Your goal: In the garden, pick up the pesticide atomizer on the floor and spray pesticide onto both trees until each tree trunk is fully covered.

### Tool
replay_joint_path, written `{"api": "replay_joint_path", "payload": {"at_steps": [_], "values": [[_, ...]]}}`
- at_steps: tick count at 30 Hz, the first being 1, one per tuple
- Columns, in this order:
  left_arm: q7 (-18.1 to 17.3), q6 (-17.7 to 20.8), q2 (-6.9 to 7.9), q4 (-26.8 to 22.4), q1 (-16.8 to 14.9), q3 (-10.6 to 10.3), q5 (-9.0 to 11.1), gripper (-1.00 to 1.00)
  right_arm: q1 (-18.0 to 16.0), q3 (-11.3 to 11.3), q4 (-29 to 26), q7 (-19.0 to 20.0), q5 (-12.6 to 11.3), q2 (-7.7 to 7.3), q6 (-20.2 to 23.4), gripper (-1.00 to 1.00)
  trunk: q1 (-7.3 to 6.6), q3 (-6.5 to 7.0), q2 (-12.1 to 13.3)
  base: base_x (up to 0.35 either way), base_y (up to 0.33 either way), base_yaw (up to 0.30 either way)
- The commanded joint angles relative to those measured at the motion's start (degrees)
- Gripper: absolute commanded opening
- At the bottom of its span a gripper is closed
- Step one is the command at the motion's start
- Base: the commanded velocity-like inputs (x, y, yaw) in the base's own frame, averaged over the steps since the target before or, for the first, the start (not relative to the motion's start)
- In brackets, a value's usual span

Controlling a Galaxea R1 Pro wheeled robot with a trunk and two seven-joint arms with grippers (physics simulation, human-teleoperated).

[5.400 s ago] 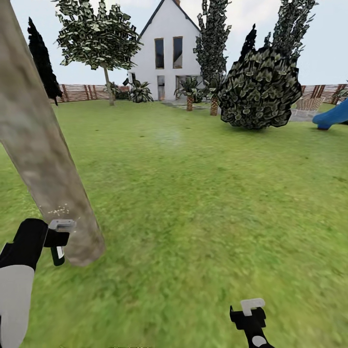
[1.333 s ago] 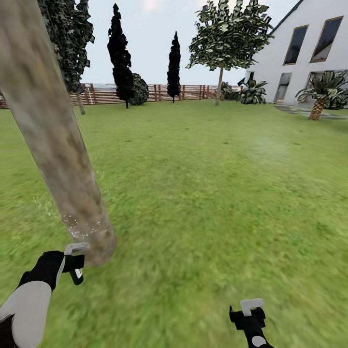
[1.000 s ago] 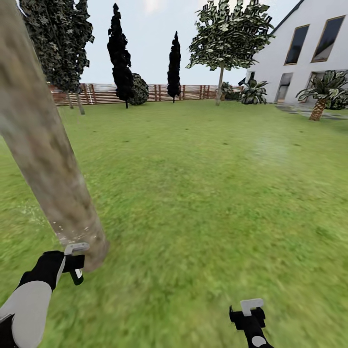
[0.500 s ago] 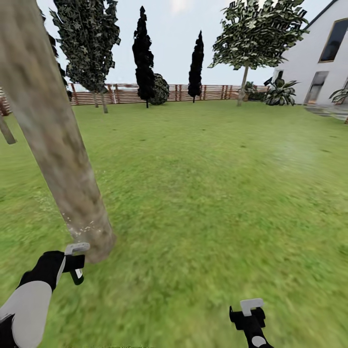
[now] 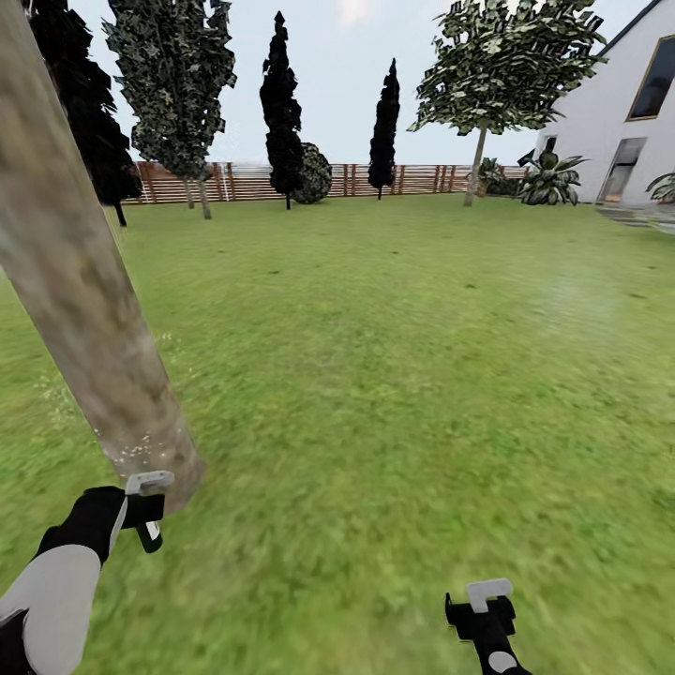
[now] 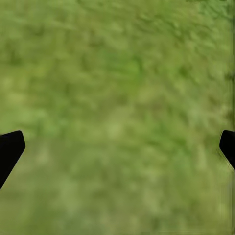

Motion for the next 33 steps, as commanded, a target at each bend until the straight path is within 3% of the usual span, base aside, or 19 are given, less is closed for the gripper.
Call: {"api": "replay_joint_path", "payload": {"at_steps": [1, 15, 21, 23, 25, 28, 33], "values": [[-0.54, 0.17, -0.06, -0.11, -0.07, 0.41, -0.60, -1.00, -0.04, -0.46, 0.08, -0.15, 0.60, 0.03, -0.20, 1.00, 0.01, -0.05, -0.02, 0.201, -0.227, 0.129], [-1.32, 0.28, -0.98, -0.44, -1.26, -0.09, -0.74, -1.00, -0.03, -0.55, 0.08, -0.31, 0.60, -0.04, -0.20, 1.00, 0.01, -0.05, -0.02, 0.065, -0.061, 0.262], [-1.42, 0.57, -1.31, -0.38, -6.86, -0.12, -0.82, -1.00, -0.04, -0.55, 0.08, -0.31, 0.60, -0.19, -0.23, 1.00, 0.01, -0.05, -0.02, 0.000, 0.000, 0.024], [-1.48, 0.62, -0.28, -0.37, -7.78, -0.12, -1.11, -1.00, -0.03, -0.55, 0.08, -0.31, 0.60, -0.21, -0.21, 1.00, 0.01, -0.05, -0.02, 0.000, 0.000, 0.000], [-1.84, 0.68, 3.23, -0.36, -7.78, -0.14, -1.02, -1.00, -0.05, -0.55, 0.08, -0.31, 0.60, -0.22, -0.20, 1.00, 0.01, -0.05, -0.02, 0.000, 0.000, 0.000], [-2.18, 0.54, 3.63, -0.33, -7.40, -0.21, -1.18, -1.00, -0.03, -0.55, 0.13, -0.31, 0.60, -0.22, -0.20, 1.00, 0.01, -0.05, -0.02, 0.000, 0.000, 0.000], [-3.11, 1.18, 3.31, -0.72, -8.95, -3.22, -0.89, -1.00, -0.03, -0.55, 0.09, -0.29, 0.60, -0.22, -0.20, 1.00, 0.01, -0.05, -0.02, 0.000, 0.000, 0.000]]}}
